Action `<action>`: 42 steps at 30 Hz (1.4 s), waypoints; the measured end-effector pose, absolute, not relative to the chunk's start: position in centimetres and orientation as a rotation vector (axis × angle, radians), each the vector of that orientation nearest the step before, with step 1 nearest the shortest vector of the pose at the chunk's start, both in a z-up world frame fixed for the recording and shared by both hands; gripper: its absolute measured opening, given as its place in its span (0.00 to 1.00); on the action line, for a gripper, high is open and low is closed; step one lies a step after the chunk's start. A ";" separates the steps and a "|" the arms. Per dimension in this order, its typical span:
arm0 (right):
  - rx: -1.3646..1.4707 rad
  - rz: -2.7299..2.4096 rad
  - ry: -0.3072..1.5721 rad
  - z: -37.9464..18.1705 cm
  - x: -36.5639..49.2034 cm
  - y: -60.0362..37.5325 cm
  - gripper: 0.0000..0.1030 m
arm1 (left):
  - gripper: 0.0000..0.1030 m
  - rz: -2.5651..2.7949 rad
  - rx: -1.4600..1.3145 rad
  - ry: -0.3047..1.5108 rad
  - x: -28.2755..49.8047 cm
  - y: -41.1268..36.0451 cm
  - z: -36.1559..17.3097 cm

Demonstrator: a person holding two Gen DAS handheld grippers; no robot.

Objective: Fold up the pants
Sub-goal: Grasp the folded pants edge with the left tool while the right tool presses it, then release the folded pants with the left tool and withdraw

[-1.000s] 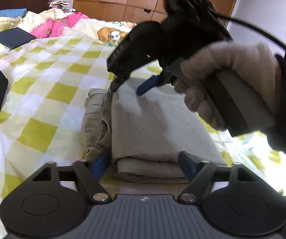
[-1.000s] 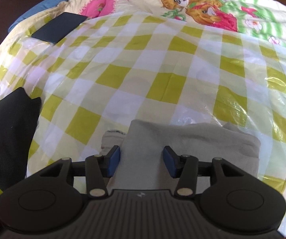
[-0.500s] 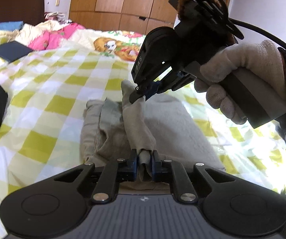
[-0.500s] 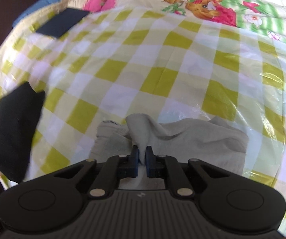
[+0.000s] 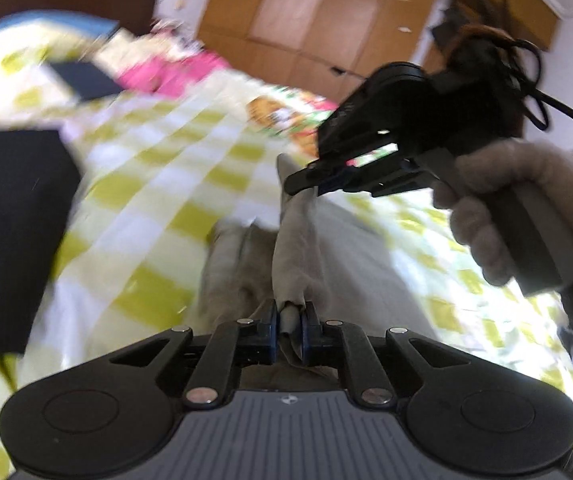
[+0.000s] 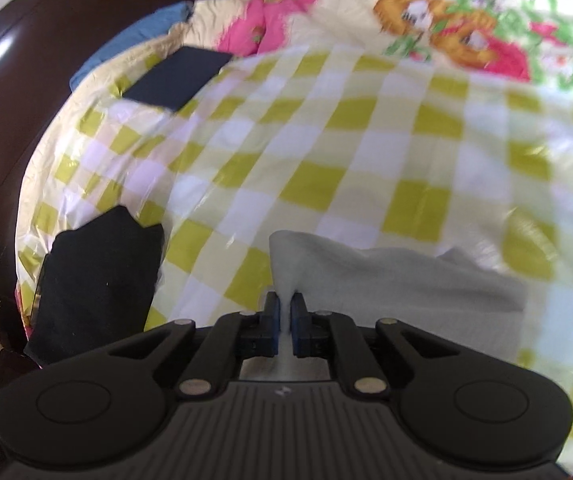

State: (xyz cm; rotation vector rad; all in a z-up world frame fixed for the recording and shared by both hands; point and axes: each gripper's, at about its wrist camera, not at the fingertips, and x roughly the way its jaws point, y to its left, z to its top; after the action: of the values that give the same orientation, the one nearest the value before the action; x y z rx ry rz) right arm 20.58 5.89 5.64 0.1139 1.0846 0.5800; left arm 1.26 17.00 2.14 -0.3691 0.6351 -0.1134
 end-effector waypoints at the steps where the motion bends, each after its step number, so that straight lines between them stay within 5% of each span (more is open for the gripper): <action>1: 0.121 0.584 1.093 5.0 20.6 6.4 0.07 | 0.25 -0.096 -0.389 0.647 1.3 17.7 1.6; 16: 0.069 0.622 1.128 0.8 20.6 13.2 0.14 | 0.26 -0.020 -0.515 0.679 0.0 22.2 -1.6; 22: 0.067 0.704 1.094 1.2 19.5 14.3 0.55 | 0.35 -0.015 -0.528 0.739 -0.7 22.9 -1.9; 42: 0.058 0.718 0.879 6.2 12.8 3.8 0.58 | 0.43 -0.025 -0.286 0.642 3.6 21.9 1.8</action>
State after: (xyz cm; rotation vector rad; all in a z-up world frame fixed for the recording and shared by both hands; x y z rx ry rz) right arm 12.79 3.82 6.21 0.0582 0.8792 0.7177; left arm 3.57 21.86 1.84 -0.2861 0.6416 -0.0249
